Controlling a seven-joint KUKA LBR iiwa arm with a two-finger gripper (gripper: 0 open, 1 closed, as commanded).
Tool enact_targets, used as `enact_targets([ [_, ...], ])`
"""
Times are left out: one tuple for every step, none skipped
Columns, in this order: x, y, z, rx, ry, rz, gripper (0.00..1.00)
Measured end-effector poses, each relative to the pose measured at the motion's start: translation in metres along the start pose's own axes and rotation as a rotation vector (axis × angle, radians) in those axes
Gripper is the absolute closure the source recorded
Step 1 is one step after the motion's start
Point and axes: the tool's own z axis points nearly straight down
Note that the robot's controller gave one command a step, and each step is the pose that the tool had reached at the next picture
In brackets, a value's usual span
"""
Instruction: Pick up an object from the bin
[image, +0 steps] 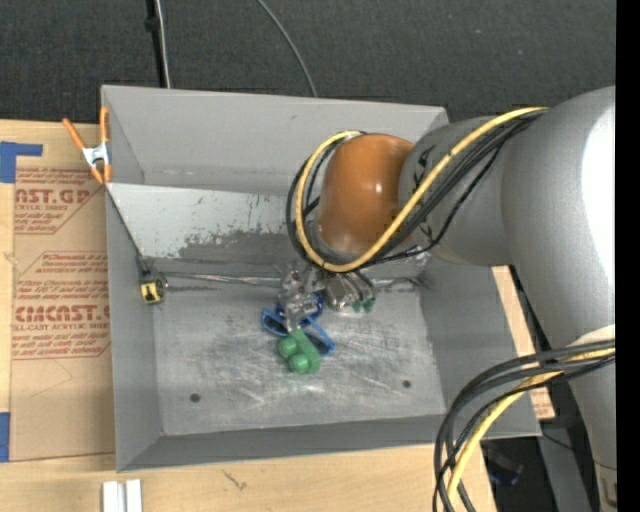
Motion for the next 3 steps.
enact_targets([
  [-0.003, -0.001, -0.097, -0.003, 0.033, -0.142, 1.00],
  [0.065, 0.051, -0.074, -0.008, 0.048, -0.148, 1.00],
  [0.067, 0.057, -0.109, -0.007, 0.039, -0.234, 1.00],
])
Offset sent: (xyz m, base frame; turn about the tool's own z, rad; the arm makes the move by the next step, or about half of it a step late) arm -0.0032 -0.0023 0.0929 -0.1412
